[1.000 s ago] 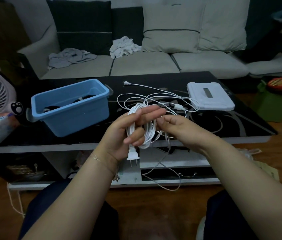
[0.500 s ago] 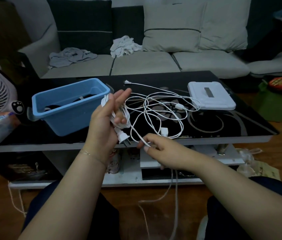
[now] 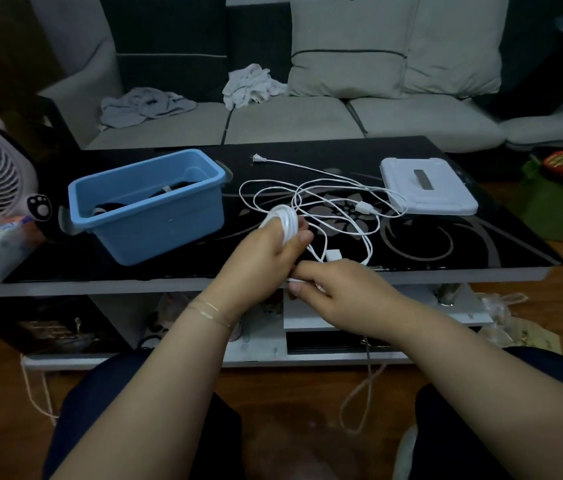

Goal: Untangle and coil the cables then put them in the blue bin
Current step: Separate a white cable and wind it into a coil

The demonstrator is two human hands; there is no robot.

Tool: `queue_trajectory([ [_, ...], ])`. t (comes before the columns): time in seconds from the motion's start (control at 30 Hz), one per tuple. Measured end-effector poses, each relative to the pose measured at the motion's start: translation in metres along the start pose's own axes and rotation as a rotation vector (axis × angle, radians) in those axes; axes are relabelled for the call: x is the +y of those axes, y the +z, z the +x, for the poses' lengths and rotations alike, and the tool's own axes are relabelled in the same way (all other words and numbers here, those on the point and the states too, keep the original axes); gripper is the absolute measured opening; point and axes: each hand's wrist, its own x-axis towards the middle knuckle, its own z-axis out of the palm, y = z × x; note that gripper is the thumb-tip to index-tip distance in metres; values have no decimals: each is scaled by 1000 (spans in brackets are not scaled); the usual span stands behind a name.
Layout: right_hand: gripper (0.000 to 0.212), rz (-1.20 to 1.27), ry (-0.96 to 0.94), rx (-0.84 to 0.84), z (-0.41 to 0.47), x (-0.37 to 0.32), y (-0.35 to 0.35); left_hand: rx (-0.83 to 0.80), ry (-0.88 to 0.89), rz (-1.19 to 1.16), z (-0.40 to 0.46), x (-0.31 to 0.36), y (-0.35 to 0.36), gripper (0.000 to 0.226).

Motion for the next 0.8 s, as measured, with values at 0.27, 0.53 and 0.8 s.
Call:
queue_trajectory([
  [0.27, 20, 61, 92, 124, 0, 11, -16, -348, -19, -175, -10, 13, -2, 72],
  [0.53, 47, 446, 114, 161, 3, 28, -30, -359, -4, -332, -10, 12, -3, 16],
  [0.8, 48, 510, 210, 293, 6, 44, -41, -415, 49, -502, -12, 9, -6, 32],
])
